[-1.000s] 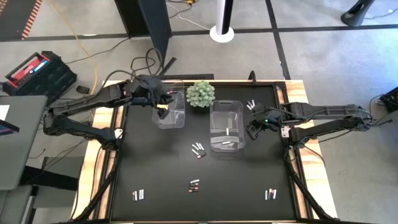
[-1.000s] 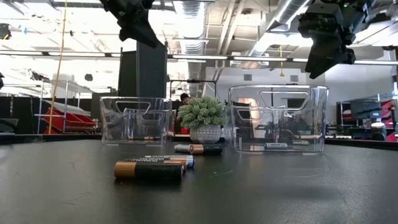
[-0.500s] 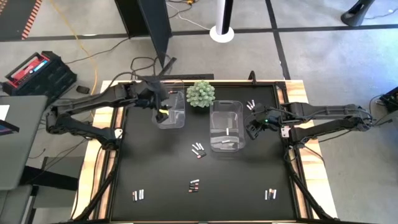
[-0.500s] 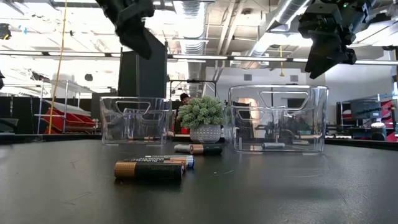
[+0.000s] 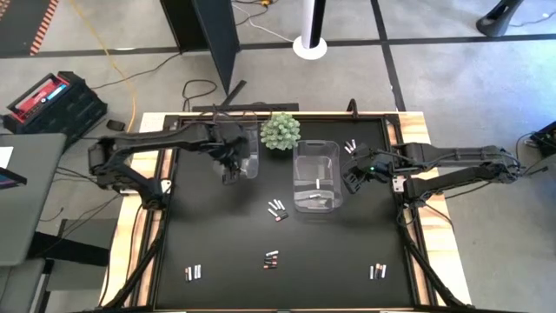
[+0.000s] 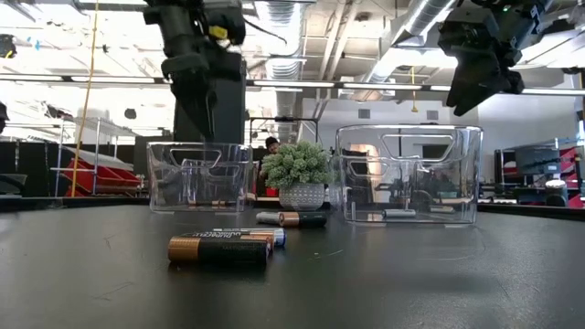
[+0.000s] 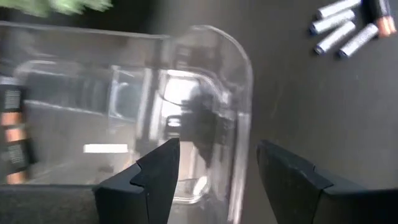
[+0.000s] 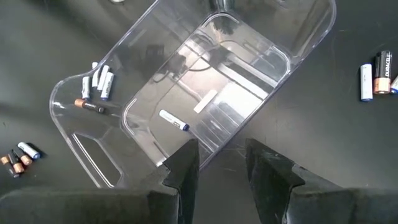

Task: Sort batteries
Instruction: Adjust the left transparent bin

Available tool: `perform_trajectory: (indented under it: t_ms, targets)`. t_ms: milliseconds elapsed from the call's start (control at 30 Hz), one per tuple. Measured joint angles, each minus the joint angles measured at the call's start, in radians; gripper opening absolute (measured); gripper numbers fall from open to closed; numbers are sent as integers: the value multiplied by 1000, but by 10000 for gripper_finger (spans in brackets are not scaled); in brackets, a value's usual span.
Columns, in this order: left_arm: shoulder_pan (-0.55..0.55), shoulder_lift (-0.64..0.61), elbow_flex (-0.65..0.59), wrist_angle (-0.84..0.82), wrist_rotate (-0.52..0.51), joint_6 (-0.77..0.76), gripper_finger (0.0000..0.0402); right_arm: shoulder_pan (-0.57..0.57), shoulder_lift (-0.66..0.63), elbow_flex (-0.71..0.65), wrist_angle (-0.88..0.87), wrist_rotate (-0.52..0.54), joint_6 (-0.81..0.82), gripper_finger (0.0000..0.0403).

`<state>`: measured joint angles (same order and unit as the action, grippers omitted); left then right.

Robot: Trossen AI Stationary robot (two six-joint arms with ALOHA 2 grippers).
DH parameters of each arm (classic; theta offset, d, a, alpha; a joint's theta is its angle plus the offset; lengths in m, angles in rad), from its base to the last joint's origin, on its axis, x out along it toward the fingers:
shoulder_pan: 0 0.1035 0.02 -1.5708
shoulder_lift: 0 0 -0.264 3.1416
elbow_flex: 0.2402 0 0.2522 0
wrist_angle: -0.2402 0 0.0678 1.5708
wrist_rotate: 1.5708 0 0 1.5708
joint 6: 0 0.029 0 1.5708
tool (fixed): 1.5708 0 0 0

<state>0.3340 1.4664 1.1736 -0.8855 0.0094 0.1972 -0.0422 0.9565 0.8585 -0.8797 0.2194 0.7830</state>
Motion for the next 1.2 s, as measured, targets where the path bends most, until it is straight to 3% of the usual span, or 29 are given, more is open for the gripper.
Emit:
perform_trajectory:
  t_ms: [333,467,600,967,1200]
  targets:
    - [0,127,0,1,22,39,205,0,0,0,-1,1,6,147]
    - [-1,168,0,1,-13,38,201,0,0,0,-1,1,5,147]
    - [0,172,1,-1,-39,42,164,0,0,0,-2,1,5,147]
    - [-8,171,1,-53,-23,-16,14,0,0,0,-2,0,-5,147]
    - [-75,170,2,-116,-10,-107,10,0,0,0,-2,0,-6,147]
